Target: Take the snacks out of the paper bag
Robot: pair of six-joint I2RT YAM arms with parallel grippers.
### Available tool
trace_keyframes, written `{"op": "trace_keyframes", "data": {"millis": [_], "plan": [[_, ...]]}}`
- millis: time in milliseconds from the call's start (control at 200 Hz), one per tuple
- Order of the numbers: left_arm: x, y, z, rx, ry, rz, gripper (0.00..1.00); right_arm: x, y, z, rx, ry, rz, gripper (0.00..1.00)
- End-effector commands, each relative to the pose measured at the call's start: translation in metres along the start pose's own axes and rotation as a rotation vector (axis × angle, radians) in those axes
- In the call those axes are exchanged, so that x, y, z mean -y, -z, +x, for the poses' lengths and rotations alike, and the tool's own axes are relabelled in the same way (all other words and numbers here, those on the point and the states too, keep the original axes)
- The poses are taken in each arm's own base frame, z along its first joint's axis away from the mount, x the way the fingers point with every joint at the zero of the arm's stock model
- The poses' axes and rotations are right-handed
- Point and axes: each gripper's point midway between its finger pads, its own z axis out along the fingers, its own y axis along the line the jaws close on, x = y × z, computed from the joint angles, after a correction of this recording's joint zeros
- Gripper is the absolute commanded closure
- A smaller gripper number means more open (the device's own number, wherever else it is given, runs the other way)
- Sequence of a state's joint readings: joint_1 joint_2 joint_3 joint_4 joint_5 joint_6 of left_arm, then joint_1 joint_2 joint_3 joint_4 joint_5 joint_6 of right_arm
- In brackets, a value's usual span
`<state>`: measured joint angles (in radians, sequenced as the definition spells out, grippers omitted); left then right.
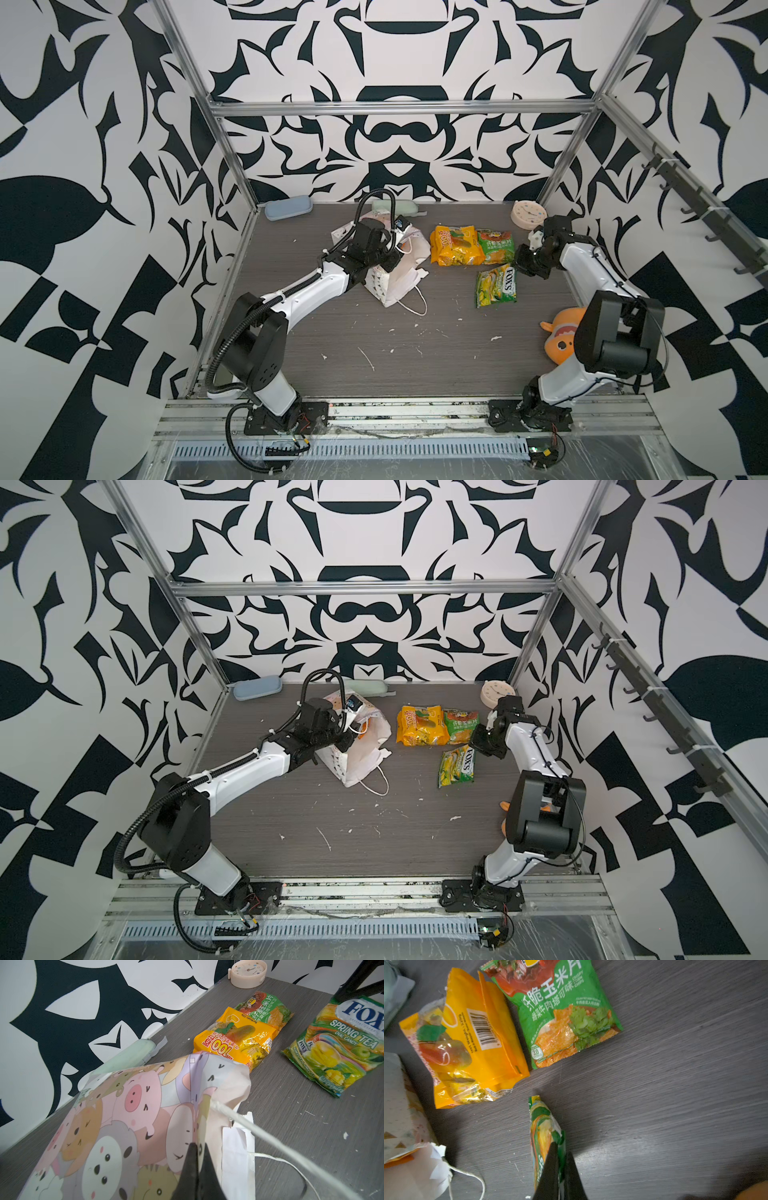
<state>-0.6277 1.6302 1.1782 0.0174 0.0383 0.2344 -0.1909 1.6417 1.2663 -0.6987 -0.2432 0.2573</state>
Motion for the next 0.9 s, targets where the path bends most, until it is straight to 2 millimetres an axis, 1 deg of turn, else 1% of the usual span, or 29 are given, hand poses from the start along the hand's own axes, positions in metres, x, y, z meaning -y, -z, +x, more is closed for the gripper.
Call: {"op": "trace_keyframes", "data": {"millis": [0,45,85,155,170,190,225,250,285,335,395,405,420,430,450,460,470,480,585,605,735,755,810,895], "plan": [[0.0,0.004,-0.016,0.036,0.008,0.013,1.0,0.003,0.014,-0.015,0.044,0.051,0.096,0.83],[0.001,0.004,-0.015,0.037,0.009,0.017,1.0,0.005,0.018,-0.02,0.065,0.06,0.14,0.77],[0.001,0.004,-0.015,0.037,0.009,0.017,1.0,0.003,0.022,-0.024,0.081,0.071,0.163,0.69],[0.001,0.003,-0.015,0.036,0.011,0.018,1.0,-0.003,0.03,-0.03,0.117,0.07,0.181,0.63],[0.001,0.003,-0.015,0.036,0.011,0.018,1.0,-0.004,0.032,-0.03,0.127,0.067,0.184,0.58],[0.001,0.003,-0.015,0.036,0.011,0.018,1.0,-0.007,0.034,-0.03,0.141,0.062,0.188,0.54],[0.001,0.003,-0.015,0.036,0.011,0.018,1.0,-0.015,0.037,-0.029,0.165,0.076,0.182,0.4],[0.001,0.004,-0.015,0.036,0.011,0.018,1.0,-0.023,0.038,-0.026,0.182,0.094,0.177,0.33],[0.001,0.004,-0.015,0.036,0.011,0.016,1.0,-0.033,0.04,-0.021,0.2,0.119,0.188,0.29],[0.0,0.004,-0.015,0.036,0.01,0.013,1.0,-0.041,0.041,-0.012,0.216,0.149,0.217,0.28],[0.0,0.004,-0.014,0.035,0.008,0.011,1.0,-0.054,0.035,0.002,0.214,0.183,0.21,0.26],[0.0,0.004,-0.014,0.033,0.007,0.01,1.0,-0.055,0.034,0.005,0.21,0.184,0.209,0.23],[0.0,0.004,-0.014,0.034,0.006,0.01,1.0,-0.056,0.032,0.009,0.203,0.185,0.207,0.16],[0.0,0.004,-0.013,0.033,0.005,0.01,1.0,-0.056,0.031,0.012,0.198,0.183,0.208,0.14],[0.0,0.004,-0.013,0.032,0.003,0.01,1.0,-0.057,0.028,0.017,0.189,0.181,0.208,0.12],[0.0,0.004,-0.013,0.032,0.003,0.01,1.0,-0.056,0.026,0.02,0.183,0.181,0.209,0.09],[0.0,0.004,-0.013,0.033,0.001,0.009,1.0,-0.056,0.024,0.023,0.177,0.179,0.21,0.04],[0.0,0.004,-0.012,0.031,0.001,0.009,1.0,-0.055,0.023,0.025,0.174,0.176,0.211,0.02],[0.001,0.003,-0.013,0.035,0.0,0.014,1.0,-0.044,0.007,0.047,0.133,0.149,0.224,0.02],[0.002,0.002,-0.012,0.034,0.0,0.017,1.0,-0.041,0.004,0.051,0.121,0.149,0.23,0.0],[0.004,0.002,-0.012,0.036,0.005,0.031,1.0,-0.027,-0.013,0.073,0.039,0.16,0.273,0.0],[0.004,0.002,-0.012,0.036,0.005,0.031,1.0,-0.025,-0.015,0.075,0.03,0.162,0.276,0.0],[0.004,0.002,-0.012,0.036,0.007,0.032,1.0,-0.022,-0.023,0.08,0.006,0.167,0.286,0.04],[0.004,0.001,-0.011,0.035,0.008,0.031,1.0,-0.017,-0.032,0.083,-0.01,0.17,0.305,0.07]]}}
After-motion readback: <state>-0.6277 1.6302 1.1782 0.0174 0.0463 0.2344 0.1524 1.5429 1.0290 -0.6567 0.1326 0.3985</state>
